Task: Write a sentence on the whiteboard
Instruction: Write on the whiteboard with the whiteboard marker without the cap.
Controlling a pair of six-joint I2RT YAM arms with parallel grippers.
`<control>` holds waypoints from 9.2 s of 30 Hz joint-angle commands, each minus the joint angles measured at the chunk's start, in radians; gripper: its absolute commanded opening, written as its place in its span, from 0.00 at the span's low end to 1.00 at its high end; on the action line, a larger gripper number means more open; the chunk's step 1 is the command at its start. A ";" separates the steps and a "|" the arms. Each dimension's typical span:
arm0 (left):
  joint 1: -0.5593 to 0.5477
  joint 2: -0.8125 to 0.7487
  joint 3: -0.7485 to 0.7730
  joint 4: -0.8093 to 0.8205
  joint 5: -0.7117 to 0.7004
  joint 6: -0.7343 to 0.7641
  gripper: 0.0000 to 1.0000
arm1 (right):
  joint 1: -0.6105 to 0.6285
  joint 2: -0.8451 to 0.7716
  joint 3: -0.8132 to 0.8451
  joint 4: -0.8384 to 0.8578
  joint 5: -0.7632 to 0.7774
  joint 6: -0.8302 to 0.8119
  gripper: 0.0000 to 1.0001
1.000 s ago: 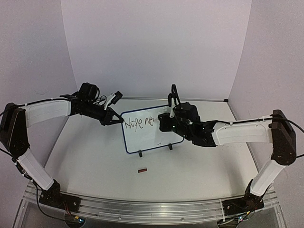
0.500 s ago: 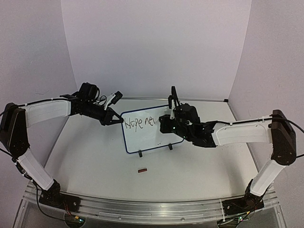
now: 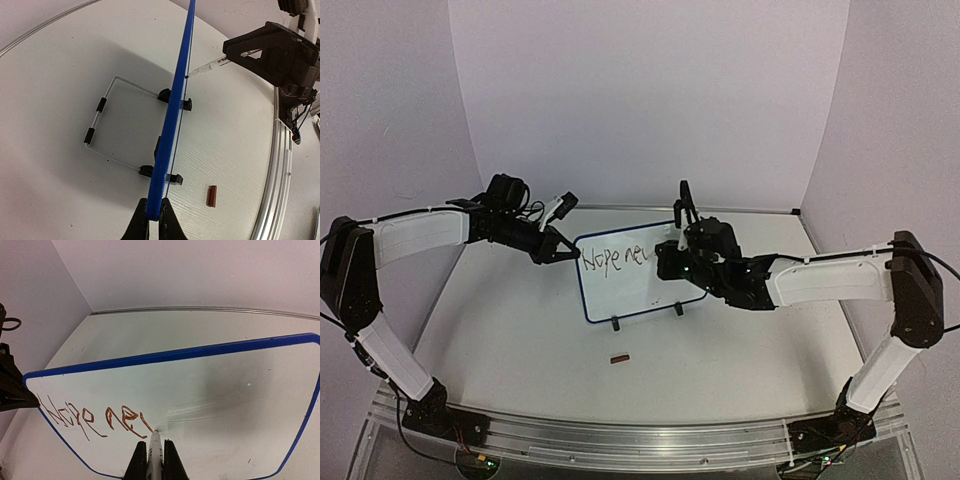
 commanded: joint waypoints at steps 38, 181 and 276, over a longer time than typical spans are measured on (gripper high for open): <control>-0.006 0.015 -0.001 -0.004 -0.066 0.040 0.00 | -0.008 -0.147 -0.043 0.073 0.035 -0.001 0.00; -0.007 0.022 0.001 -0.007 -0.065 0.041 0.00 | -0.033 -0.133 -0.065 0.061 0.049 0.010 0.00; -0.008 0.017 0.002 -0.009 -0.066 0.042 0.00 | -0.034 -0.087 -0.046 0.064 0.154 0.051 0.00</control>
